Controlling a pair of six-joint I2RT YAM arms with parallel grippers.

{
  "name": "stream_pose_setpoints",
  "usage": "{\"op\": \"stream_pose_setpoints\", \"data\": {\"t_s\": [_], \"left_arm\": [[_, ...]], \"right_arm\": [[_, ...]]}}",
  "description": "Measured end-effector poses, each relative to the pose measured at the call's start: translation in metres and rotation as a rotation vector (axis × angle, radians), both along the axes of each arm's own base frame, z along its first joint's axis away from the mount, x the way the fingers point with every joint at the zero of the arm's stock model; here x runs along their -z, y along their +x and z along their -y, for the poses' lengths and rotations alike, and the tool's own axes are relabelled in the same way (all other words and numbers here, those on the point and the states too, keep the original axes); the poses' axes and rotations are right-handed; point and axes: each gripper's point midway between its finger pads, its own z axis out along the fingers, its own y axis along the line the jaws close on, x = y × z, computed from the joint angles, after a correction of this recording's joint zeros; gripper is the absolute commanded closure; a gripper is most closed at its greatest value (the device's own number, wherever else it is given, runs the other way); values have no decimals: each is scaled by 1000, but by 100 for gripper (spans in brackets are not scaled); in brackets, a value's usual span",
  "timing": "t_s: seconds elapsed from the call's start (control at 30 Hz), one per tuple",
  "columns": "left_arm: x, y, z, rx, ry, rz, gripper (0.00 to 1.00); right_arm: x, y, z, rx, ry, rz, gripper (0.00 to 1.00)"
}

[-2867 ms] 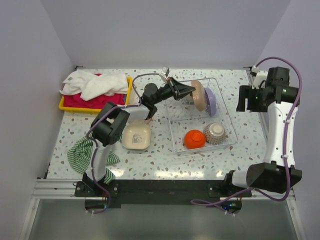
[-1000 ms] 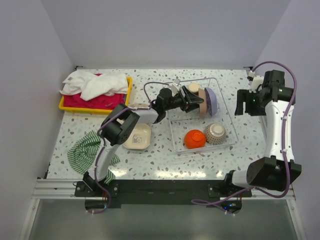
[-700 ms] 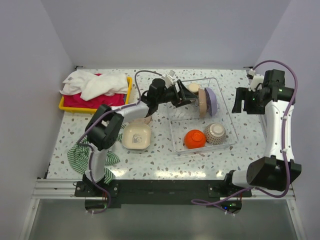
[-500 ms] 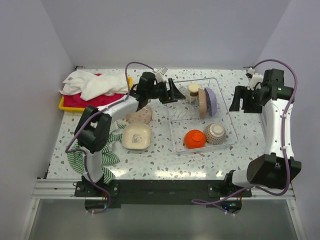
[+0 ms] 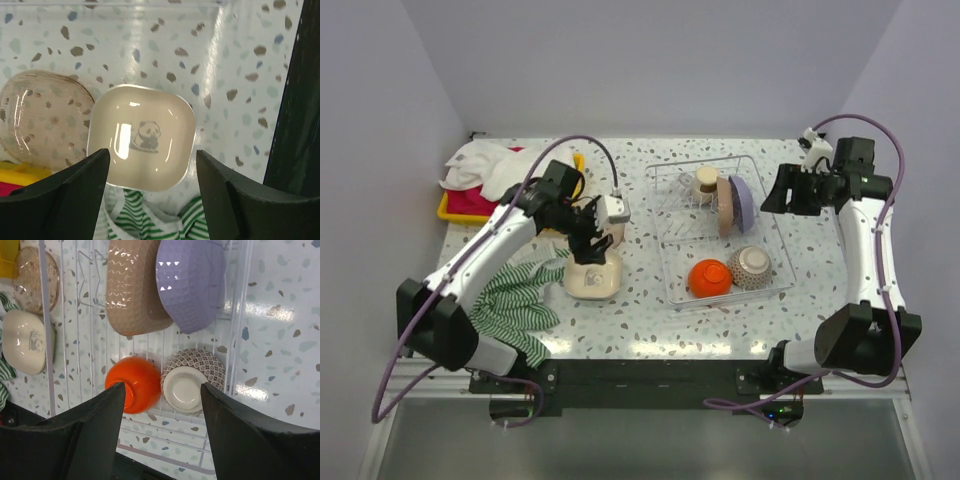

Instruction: Load the mixed dishes into the dish rack

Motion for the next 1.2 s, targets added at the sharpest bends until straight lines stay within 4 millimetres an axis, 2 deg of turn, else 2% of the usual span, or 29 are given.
{"op": "stream_pose_setpoints", "data": {"t_s": [0.13,0.27,0.37,0.53,0.63,0.83,0.93,0.97,1.03,1.07,1.2], "left_arm": [[12,-47,-35,167,120,100,24],[43,-70,-47,245,221,89,24],[64,-76,-48,280,275,54,24],[85,-64,-39,296,304,49,26],[97,-61,-34,311,313,38,30],[125,-70,-32,343,349,-70,45],[132,-74,-33,351,354,-107,53],[133,-75,-32,353,353,-114,62],[134,-77,-32,357,348,-128,70],[134,-79,-32,357,347,-137,80],[133,-84,-32,373,346,-174,89]], "right_arm": [[-5,6,-18,-47,29,33,34],[-6,11,-25,-49,60,48,33],[-3,11,-27,-39,77,38,33],[1,9,-28,-32,91,33,32],[1,5,-30,-33,98,33,32],[-1,0,-31,-32,100,44,32],[1,-1,-31,-32,101,39,31],[2,-1,-31,-32,102,38,31],[4,-2,-32,-31,103,32,31],[4,-2,-32,-31,103,32,31],[4,-2,-32,-31,103,32,31]]}}
